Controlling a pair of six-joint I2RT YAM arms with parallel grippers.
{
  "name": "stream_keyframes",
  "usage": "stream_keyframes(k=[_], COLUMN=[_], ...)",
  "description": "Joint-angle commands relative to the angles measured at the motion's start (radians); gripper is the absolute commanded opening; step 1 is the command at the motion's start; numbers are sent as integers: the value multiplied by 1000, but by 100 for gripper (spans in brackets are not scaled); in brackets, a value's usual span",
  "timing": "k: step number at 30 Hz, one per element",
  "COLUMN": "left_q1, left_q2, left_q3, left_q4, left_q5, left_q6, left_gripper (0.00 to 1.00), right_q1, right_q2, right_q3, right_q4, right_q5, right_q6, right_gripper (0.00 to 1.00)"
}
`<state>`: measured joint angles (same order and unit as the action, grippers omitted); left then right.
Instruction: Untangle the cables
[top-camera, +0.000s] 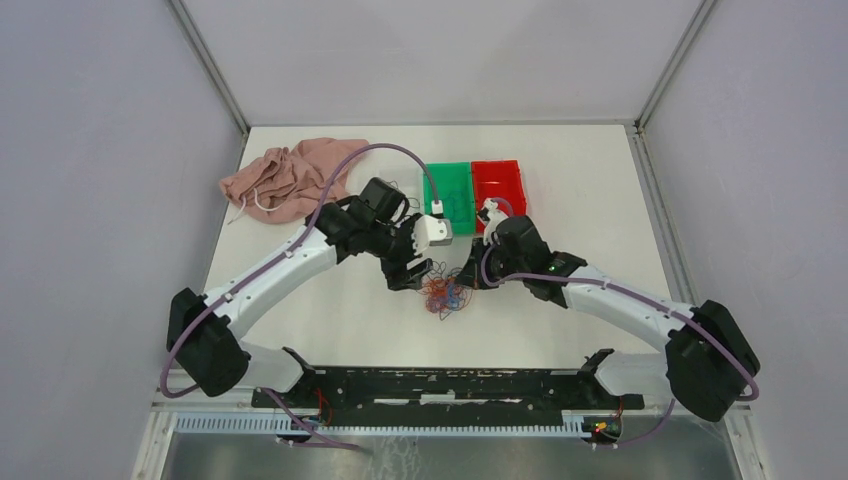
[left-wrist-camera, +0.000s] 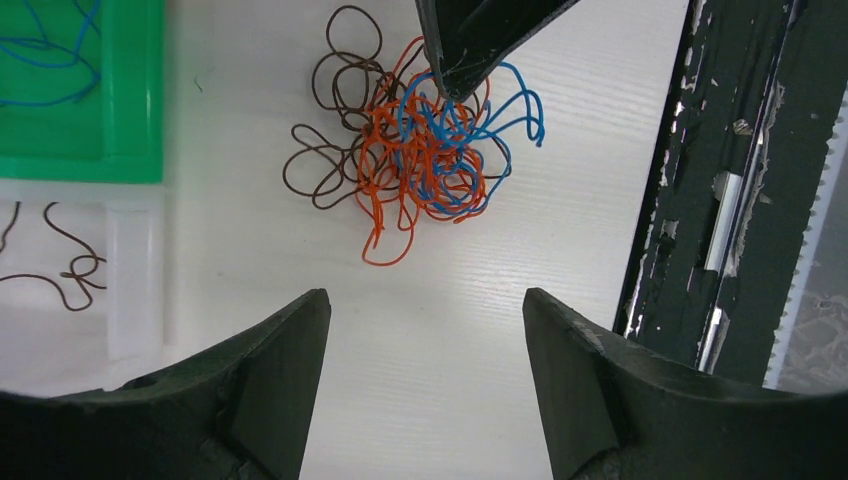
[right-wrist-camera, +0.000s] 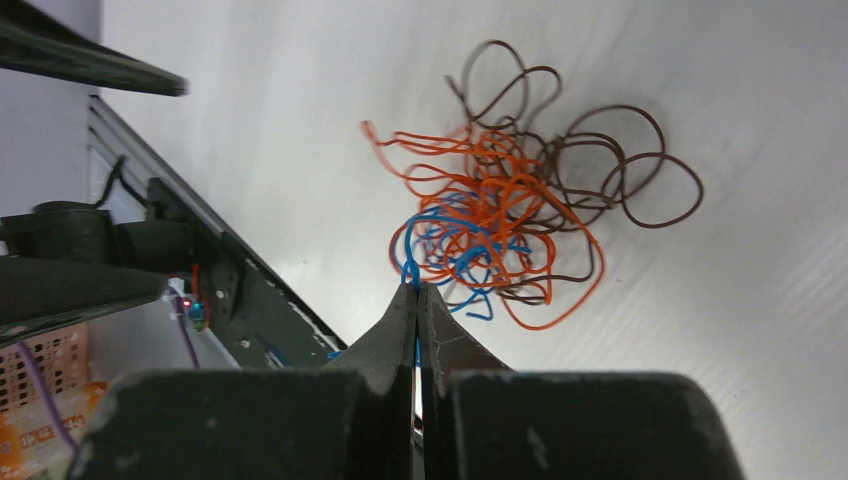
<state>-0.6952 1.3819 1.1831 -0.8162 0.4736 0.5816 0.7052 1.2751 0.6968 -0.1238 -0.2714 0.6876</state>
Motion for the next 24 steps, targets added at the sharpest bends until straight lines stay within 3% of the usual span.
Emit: stream_keyframes(k=[1, 9, 15, 24], left_q1=[0, -3, -8, -56], left_q2=[-52, -86, -129, -195], left_q3=[62, 50, -7, -129], left_q4=[30, 100, 166, 265], left_q5=[24, 75, 103, 132], left_q6=[53, 129, 214, 262], left_gripper=[76, 66, 51, 47], right_q1=[6, 8, 8, 10], right_q2=[-79, -114, -125, -74], right_q3=[76, 106, 111, 149], right_q4=[70, 144, 191, 242], right_q5=[-53, -146, -239, -389], right_q6=[31, 53, 54, 68], right_gripper=[0, 0, 0, 0])
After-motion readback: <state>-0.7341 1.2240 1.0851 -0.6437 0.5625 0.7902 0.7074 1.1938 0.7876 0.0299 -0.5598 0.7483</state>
